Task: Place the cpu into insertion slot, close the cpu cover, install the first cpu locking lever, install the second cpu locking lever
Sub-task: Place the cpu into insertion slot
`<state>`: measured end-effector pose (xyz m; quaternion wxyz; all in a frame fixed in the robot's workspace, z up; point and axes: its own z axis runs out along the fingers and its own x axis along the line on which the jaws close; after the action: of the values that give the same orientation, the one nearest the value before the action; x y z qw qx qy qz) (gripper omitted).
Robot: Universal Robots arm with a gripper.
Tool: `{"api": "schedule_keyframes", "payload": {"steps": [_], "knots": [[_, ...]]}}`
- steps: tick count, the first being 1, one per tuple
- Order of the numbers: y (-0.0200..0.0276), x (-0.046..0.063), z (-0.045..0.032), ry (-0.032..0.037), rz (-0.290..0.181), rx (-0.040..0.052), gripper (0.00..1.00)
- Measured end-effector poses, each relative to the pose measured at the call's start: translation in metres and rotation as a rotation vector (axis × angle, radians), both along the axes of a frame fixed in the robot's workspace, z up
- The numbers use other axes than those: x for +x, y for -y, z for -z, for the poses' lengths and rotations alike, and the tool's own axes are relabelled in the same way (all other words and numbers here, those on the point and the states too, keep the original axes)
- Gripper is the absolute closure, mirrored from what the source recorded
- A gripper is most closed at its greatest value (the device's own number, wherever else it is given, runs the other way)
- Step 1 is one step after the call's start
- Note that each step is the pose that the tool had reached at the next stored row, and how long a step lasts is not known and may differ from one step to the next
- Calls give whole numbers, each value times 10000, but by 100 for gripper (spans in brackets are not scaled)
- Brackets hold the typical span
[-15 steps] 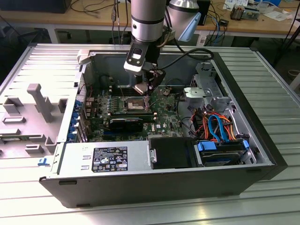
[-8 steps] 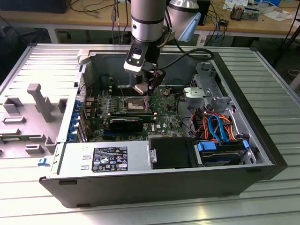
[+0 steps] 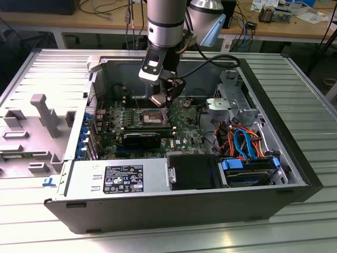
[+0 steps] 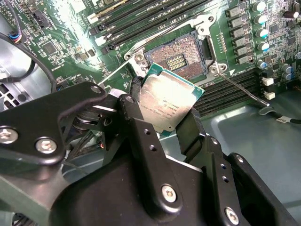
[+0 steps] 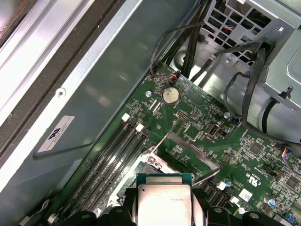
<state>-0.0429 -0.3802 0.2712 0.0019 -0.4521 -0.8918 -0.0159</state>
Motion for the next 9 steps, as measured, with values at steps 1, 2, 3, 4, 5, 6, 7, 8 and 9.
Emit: {"api": "schedule_keyframes", "payload": {"steps": [1,2,3,4,5,6,7,8,9], "knots": [[0,0,0,0,9,0,46],[0,0,1,0,16,0,46],[0,0,1,0,24,-1,46],[0,0,1,0,36,-1,46],[0,0,1,0,51,0,46],[0,0,1,0,72,-1,46],[0,0,1,0,92,-1,46],[0,0,1,0,126,-1,46],[0,0,2,0,152,0,46]]}}
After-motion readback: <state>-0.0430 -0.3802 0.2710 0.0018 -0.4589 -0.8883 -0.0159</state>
